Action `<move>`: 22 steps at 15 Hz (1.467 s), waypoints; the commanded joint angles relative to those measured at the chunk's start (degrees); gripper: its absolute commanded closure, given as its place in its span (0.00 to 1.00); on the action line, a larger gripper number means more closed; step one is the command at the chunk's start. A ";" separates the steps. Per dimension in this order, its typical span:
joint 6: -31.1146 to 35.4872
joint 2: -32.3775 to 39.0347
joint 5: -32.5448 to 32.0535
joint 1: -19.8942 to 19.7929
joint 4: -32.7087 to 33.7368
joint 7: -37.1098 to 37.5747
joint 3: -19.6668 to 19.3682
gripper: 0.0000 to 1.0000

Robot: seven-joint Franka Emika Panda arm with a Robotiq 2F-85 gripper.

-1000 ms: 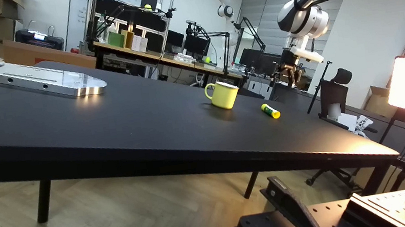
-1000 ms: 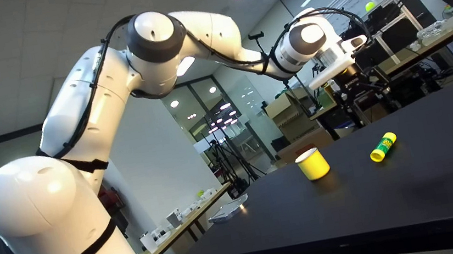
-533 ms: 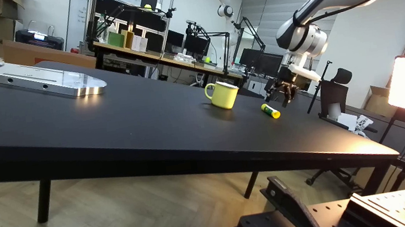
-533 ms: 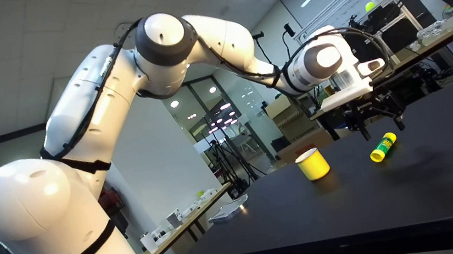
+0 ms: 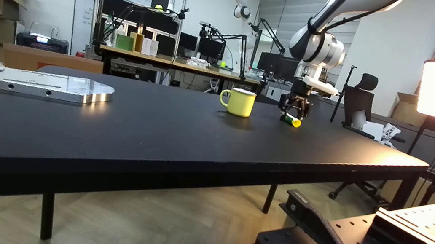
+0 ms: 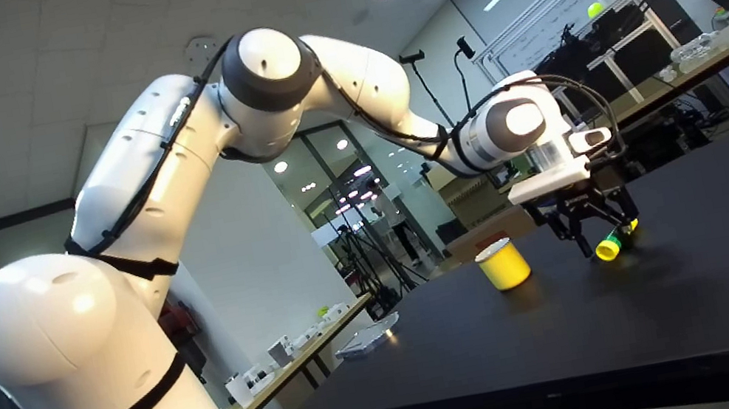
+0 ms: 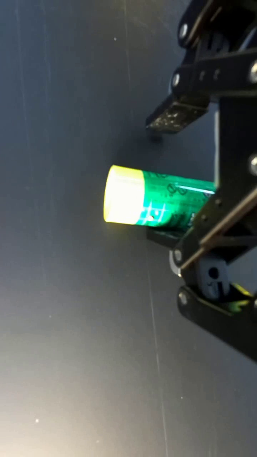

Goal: Pick the object and put it in the cup

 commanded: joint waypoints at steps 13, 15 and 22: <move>-45.49 1.07 4.48 7.82 15.62 30.04 -2.69 0.91; -52.84 2.94 8.23 6.69 21.07 30.01 -1.33 0.91; -69.38 10.21 22.69 2.95 40.08 38.71 1.72 0.91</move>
